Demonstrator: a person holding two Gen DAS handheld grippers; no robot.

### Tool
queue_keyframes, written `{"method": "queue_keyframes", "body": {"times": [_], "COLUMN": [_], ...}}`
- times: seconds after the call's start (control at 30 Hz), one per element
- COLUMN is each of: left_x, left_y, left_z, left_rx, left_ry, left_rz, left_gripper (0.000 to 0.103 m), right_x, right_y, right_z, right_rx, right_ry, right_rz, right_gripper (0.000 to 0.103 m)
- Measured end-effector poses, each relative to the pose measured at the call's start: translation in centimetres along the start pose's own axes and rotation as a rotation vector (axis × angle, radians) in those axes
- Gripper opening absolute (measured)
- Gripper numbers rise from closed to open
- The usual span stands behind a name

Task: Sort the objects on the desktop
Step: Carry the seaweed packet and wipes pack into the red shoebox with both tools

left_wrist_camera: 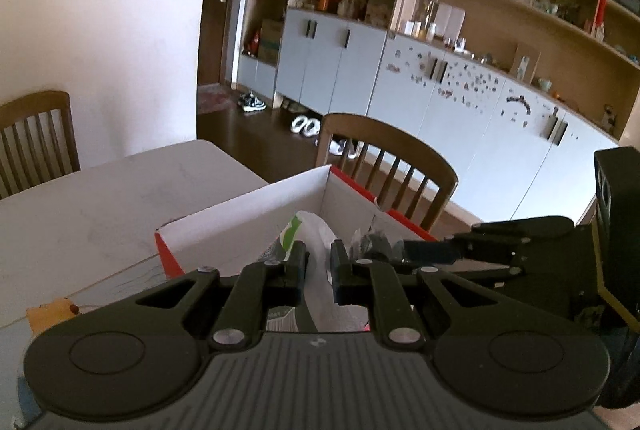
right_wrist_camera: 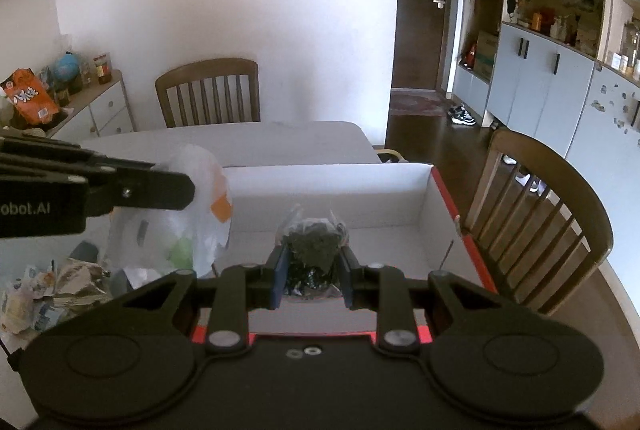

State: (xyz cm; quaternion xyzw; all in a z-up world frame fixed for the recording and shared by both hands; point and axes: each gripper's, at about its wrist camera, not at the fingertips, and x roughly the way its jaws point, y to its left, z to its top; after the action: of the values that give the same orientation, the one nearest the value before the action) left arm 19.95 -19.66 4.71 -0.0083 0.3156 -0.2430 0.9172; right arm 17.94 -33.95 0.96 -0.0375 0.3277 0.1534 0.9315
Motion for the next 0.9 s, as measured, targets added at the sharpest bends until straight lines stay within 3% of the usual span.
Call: {"method": "queue_keyframes", "body": {"times": [0.9], "left_x": [8.7], "left_y": [0.5], "left_z": [3.9], "left_rx": [0.11], "left_ry": [0.212], "left_rz": [0.045], "left_gripper": [0.011], "right_x": [5.4], "right_y": [-5.7], "right_z": [1.1], "right_rx": [-0.067], "right_ry": [0.087], "right_rz": [0.043], "right_gripper": [0.026]}}
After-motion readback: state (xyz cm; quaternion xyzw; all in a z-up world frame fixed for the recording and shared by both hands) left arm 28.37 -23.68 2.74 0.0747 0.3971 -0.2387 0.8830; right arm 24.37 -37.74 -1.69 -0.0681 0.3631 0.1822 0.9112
